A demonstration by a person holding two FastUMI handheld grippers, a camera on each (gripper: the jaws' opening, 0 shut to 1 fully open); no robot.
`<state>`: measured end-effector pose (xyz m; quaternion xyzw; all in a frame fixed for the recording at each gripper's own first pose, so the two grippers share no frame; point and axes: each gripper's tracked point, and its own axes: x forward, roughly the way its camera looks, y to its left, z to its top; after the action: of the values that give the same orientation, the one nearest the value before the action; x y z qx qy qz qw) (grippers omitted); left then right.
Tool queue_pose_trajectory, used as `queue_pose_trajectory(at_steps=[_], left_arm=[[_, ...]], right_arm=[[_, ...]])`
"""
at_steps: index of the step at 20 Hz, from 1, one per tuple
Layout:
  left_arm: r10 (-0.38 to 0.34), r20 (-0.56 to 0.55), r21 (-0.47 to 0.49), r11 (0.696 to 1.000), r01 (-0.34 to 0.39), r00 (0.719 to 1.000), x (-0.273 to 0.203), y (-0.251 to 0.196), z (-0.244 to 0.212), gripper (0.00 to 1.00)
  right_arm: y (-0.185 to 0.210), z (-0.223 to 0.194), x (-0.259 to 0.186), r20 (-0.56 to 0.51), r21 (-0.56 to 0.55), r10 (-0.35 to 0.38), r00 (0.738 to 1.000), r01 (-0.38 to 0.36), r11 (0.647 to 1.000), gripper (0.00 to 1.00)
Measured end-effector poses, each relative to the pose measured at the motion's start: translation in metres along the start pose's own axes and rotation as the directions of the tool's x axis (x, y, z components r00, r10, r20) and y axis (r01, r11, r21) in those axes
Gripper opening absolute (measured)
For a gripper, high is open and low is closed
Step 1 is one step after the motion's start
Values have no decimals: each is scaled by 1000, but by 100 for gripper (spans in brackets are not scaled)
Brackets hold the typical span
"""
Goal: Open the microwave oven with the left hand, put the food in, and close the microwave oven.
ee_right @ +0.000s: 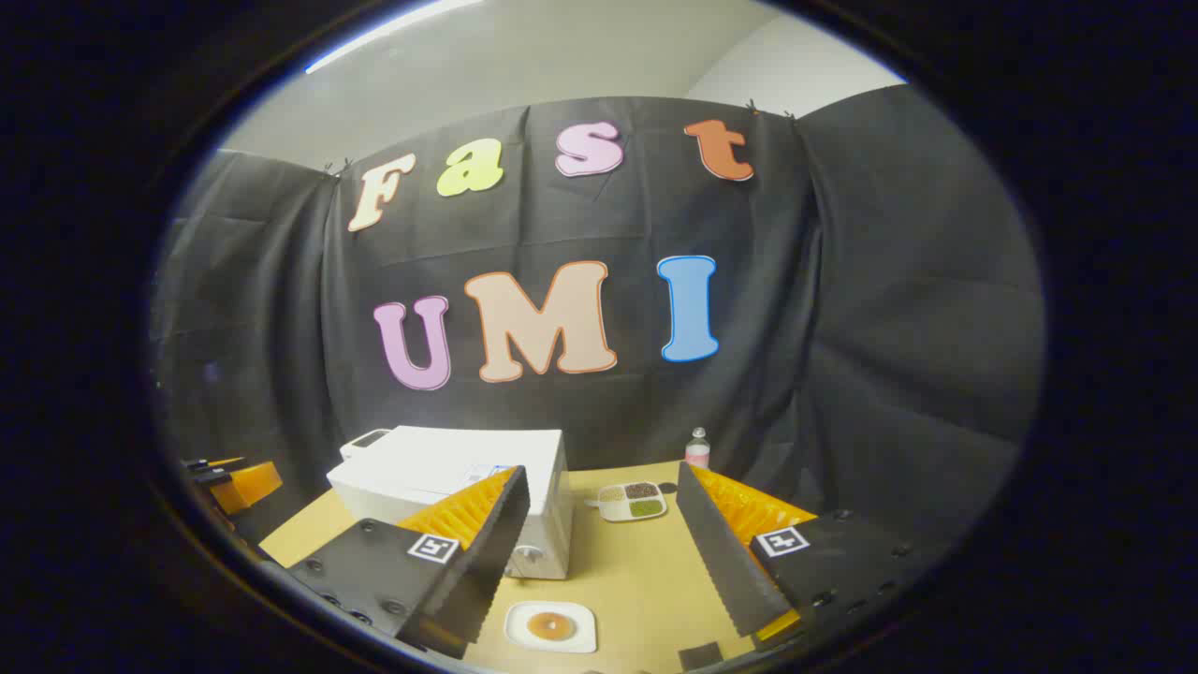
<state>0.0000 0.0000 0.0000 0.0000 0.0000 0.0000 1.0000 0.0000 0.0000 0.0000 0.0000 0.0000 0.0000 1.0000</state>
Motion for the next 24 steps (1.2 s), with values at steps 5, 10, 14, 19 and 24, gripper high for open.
queue_pose_trajectory(at_steps=[5, 10, 14, 19, 24], left_arm=[[-7, -28, 9, 1000, 7, 1000, -9, 6, -8, 96], [-22, -60, 5, 1000, 22, 998, -12, 8, -18, 96], [-34, -88, 11, 999, 35, 995, -14, 8, -28, 96], [-43, -118, 17, 999, 46, 992, -13, 10, -38, 96], [-68, -169, 21, 997, 72, 983, -8, 6, -57, 96]], right_arm=[[-2, 1, -9, -4, 1, -10, 1000, 10, 1000, 92], [-2, -4, -17, -11, 5, -28, 1000, 28, 1000, 92], [-8, -4, -21, -12, 5, -50, 999, 50, 999, 92], [-10, -7, -24, -18, 6, -68, 997, 69, 998, 92], [-8, -17, -27, -42, 16, -77, 996, 78, 997, 92]])
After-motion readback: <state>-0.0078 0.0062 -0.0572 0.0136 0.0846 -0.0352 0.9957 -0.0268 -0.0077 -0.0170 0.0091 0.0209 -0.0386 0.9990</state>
